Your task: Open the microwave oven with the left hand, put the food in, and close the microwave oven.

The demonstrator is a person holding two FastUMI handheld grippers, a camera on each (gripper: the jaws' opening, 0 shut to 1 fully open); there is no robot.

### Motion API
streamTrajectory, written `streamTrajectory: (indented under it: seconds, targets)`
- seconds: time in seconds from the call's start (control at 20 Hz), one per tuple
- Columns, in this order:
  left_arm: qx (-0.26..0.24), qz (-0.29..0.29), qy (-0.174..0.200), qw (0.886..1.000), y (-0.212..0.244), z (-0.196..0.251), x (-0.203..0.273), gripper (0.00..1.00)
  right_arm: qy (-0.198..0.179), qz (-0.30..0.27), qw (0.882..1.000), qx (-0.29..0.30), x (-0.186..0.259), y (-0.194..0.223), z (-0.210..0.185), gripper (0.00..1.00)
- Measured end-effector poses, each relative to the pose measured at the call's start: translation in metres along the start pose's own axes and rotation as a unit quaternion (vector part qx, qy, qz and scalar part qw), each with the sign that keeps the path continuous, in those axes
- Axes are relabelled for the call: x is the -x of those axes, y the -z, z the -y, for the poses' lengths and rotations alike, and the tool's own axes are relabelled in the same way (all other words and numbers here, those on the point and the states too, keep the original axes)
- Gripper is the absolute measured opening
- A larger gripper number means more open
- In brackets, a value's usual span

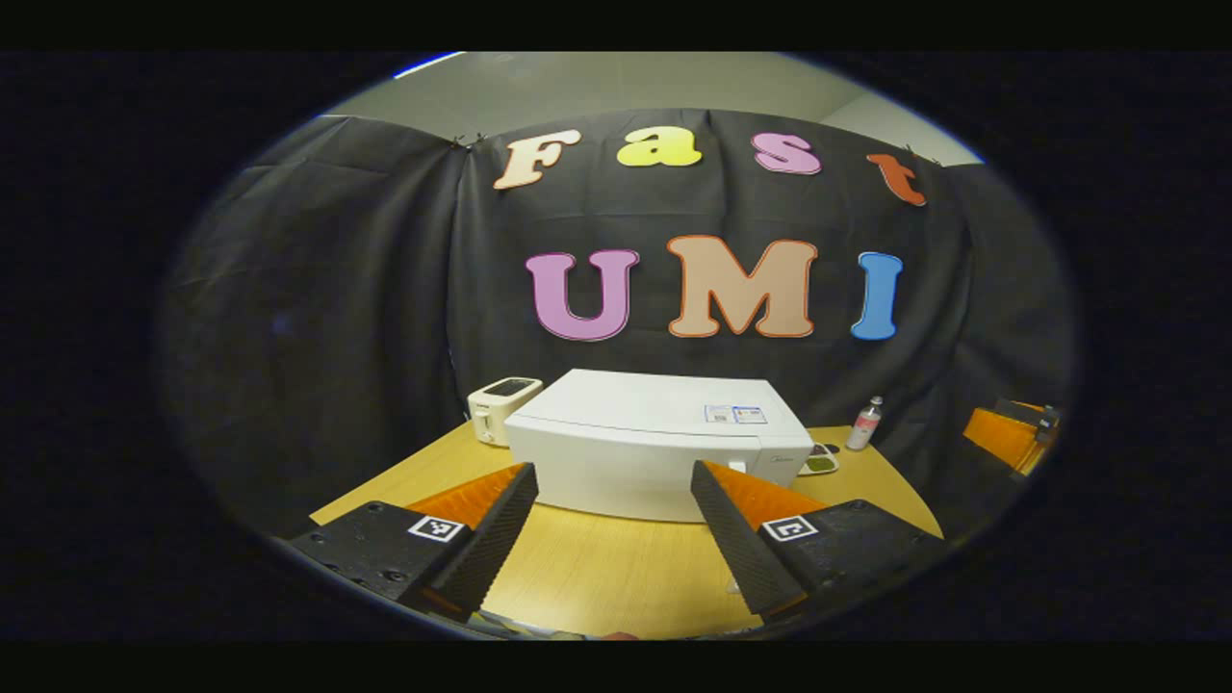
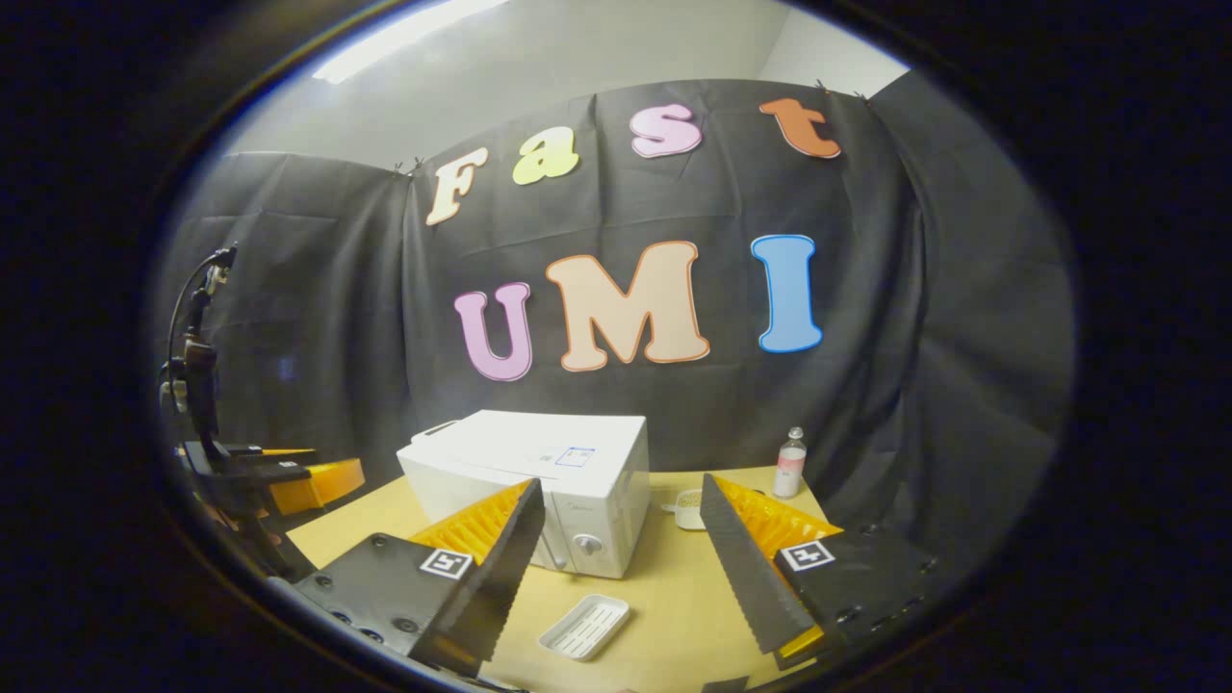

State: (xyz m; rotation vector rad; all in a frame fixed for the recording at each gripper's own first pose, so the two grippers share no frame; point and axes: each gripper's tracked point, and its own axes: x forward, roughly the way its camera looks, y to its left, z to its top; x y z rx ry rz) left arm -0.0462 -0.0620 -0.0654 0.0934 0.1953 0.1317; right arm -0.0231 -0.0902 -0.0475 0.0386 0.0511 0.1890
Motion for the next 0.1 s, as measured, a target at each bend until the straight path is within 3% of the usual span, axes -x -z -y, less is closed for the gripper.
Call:
streamTrajectory:
  seconds: [0.1]
  targets:
    - [-0.001,-0.002,0.002,1.0,0.0031,0.0057,0.0012,0.96,-0.001,-0.002,1.0,-0.003,0.002,0.0024,0.0038,0.92]
